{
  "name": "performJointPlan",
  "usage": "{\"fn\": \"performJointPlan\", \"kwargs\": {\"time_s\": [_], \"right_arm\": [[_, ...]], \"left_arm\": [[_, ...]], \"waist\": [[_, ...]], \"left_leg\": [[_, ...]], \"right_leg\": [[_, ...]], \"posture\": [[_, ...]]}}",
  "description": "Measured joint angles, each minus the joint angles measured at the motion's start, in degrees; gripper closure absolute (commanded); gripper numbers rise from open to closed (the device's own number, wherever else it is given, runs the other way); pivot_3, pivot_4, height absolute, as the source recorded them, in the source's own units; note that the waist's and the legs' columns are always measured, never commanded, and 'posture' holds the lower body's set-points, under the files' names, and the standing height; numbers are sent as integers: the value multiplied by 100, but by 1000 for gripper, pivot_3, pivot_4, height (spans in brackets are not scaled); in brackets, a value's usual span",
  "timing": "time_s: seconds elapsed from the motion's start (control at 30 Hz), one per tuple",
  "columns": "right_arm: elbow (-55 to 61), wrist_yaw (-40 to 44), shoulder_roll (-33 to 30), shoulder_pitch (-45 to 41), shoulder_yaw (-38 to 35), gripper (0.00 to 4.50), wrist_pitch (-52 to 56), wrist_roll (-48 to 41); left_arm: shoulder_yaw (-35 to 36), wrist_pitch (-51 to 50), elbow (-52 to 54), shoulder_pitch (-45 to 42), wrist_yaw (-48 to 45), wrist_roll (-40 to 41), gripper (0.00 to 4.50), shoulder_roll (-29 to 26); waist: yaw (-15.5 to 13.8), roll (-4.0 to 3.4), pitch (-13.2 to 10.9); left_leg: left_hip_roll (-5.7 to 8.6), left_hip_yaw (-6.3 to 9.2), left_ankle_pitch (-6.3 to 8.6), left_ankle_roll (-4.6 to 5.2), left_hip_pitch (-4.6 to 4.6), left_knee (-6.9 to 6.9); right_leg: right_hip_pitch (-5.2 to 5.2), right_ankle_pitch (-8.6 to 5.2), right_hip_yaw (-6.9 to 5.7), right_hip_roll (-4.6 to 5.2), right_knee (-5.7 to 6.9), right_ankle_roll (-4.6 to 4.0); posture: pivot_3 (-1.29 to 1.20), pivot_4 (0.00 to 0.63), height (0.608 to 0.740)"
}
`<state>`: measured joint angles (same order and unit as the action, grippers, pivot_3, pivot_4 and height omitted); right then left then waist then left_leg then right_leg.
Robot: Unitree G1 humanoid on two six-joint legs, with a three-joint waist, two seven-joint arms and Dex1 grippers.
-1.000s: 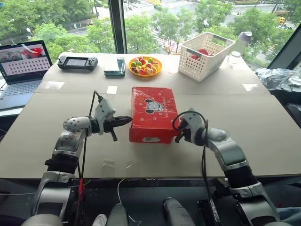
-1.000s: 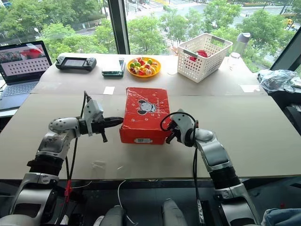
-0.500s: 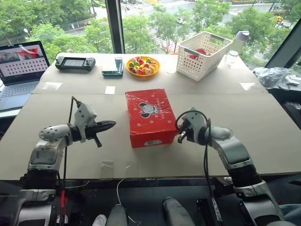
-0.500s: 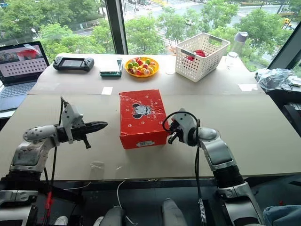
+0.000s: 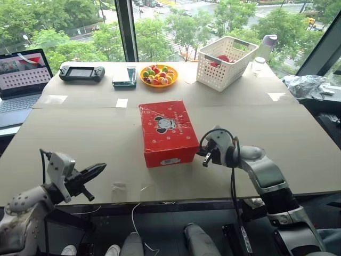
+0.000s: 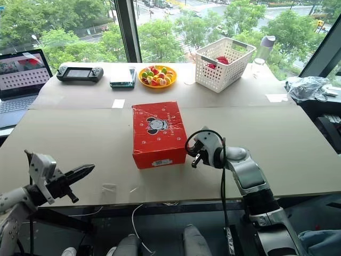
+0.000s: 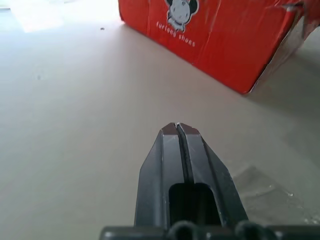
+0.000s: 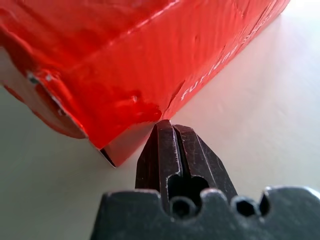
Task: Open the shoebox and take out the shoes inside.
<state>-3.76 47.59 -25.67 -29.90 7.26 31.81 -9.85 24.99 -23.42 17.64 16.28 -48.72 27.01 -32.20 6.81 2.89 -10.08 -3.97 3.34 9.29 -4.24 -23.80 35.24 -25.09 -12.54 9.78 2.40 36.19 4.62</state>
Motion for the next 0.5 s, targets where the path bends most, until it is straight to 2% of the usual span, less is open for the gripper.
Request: {"fn": "performJointPlan", "kwargs": {"time_s": [0.3, 0.5], "right_arm": [[89, 301, 86, -322, -437, 4500, 272, -904], [101, 331, 106, -554, -448, 4500, 366, -1106]], "left_arm": [[-370, 320, 437, 197, 329, -106, 4481, 123], [-437, 493, 677, 178, 364, -120, 4481, 97]], "waist": [[65, 0, -1], [52, -1, -1]], "left_leg": [[1, -1, 0, 0, 4, 5], [0, -3, 0, 0, -3, 4]], "right_leg": [[1, 8, 3, 1, -2, -10], [-1, 7, 3, 1, -11, -9]], "posture": [[0, 150, 725], [0, 150, 725]]}}
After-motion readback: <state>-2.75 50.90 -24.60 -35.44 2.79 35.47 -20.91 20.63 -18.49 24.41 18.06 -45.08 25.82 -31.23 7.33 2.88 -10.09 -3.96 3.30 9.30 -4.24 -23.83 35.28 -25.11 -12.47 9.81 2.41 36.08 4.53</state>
